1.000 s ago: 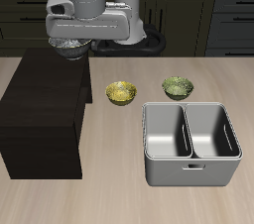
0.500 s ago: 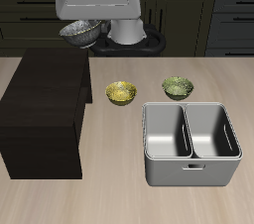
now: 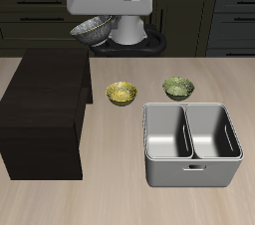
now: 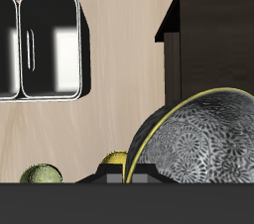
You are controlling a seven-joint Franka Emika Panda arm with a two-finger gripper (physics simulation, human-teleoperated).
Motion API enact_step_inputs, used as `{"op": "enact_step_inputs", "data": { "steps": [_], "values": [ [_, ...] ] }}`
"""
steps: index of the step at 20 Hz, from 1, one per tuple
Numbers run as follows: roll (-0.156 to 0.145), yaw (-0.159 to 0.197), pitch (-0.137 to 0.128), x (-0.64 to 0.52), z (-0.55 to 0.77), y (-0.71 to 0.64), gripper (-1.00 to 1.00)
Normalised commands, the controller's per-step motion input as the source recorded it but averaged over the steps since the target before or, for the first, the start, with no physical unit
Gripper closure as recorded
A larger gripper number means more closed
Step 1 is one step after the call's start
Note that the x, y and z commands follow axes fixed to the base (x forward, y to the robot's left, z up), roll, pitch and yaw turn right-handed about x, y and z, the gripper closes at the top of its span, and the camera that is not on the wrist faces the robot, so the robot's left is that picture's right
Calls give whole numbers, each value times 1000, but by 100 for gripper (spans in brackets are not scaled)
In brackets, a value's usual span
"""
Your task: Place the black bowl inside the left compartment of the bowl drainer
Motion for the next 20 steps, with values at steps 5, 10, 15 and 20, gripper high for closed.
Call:
{"op": "enact_step_inputs", "data": {
  "steps": [5, 10, 15, 20],
  "values": [
    [10, -8, -4, 154, 41, 485, 100],
    [31, 10, 2, 124, 22, 419, 100],
    [36, 35, -8, 61, -18, 725, 100],
    [5, 19, -5, 69, -2, 442, 100]
  ]
}}
